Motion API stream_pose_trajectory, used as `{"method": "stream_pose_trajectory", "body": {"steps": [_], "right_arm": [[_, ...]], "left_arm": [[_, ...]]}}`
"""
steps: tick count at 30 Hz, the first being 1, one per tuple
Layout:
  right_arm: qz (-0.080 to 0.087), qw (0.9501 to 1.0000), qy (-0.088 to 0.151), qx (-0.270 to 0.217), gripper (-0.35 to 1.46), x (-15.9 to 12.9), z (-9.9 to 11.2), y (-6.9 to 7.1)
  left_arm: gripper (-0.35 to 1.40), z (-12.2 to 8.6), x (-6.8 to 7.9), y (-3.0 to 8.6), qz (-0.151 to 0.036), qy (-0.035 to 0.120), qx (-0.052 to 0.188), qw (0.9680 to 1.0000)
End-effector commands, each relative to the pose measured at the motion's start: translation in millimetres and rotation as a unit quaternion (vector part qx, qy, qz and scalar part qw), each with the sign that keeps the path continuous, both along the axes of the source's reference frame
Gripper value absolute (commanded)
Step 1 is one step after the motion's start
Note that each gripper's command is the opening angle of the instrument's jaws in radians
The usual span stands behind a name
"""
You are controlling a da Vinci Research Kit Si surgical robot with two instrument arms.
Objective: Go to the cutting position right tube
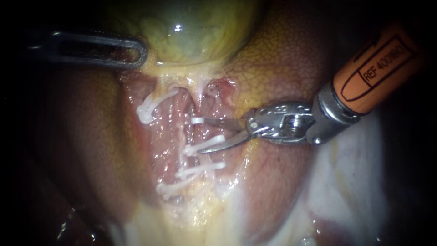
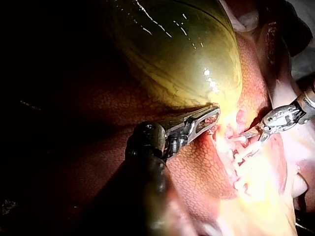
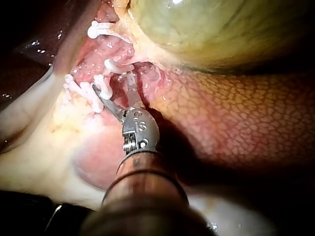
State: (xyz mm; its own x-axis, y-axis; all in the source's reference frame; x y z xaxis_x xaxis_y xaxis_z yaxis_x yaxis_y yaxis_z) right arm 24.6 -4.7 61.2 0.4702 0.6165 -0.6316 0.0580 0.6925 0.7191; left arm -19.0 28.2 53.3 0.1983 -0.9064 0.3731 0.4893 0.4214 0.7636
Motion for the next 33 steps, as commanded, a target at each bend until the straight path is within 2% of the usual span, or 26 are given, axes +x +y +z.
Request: {"method": "stream_pose_trajectory", "body": {"steps": [1, 4, 8, 10, 20, 23, 30, 33], "right_arm": [[0.003, 1.0, 0.002, 0.009, 0.99, 0.0, -0.1, 0.0], [0.002, 0.9983, -0.005, 0.058, 0.91, -0.5, -0.3, -0.1], [-0.022, 0.9948, -0.024, 0.097, 0.91, -1.9, -1.2, 0.4], [-0.026, 0.9932, -0.028, 0.11, 0.91, -2.4, -1.5, 0.6], [-0.03, 0.9883, -0.039, 0.145, 0.94, -2.9, -1.3, 1.1], [-0.032, 0.9845, -0.044, 0.167, 0.94, -3.6, -1.2, 1.2], [-0.04, 0.9809, -0.038, 0.186, 0.94, -4.8, -1.5, 1.6], [-0.043, 0.9809, -0.037, 0.186, 0.96, -5.2, -1.5, 1.5]], "left_arm": [[-0.35, 0.0, 0.0, 0.0, 0.0, 0.0, 0.0, 1.0], [-0.35, -0.1, 0.0, 0.0, 0.0, 0.0, 0.0, 1.0], [-0.35, -0.1, 0.0, -0.1, 0.0, 0.0, 0.0, 1.0], [-0.35, -0.1, -0.1, 0.0, 0.0, 0.0, 0.0, 1.0], [-0.35, 0.0, -0.2, -0.1, -0.001, 0.001, 0.0, 1.0], [-0.35, 0.0, -0.2, -0.1, -0.001, 0.001, 0.0, 1.0], [-0.35, 0.1, -0.3, -0.2, -0.001, 0.001, -0.001, 1.0], [-0.35, 0.1, -0.3, -0.2, -0.001, 0.001, -0.001, 1.0]]}}
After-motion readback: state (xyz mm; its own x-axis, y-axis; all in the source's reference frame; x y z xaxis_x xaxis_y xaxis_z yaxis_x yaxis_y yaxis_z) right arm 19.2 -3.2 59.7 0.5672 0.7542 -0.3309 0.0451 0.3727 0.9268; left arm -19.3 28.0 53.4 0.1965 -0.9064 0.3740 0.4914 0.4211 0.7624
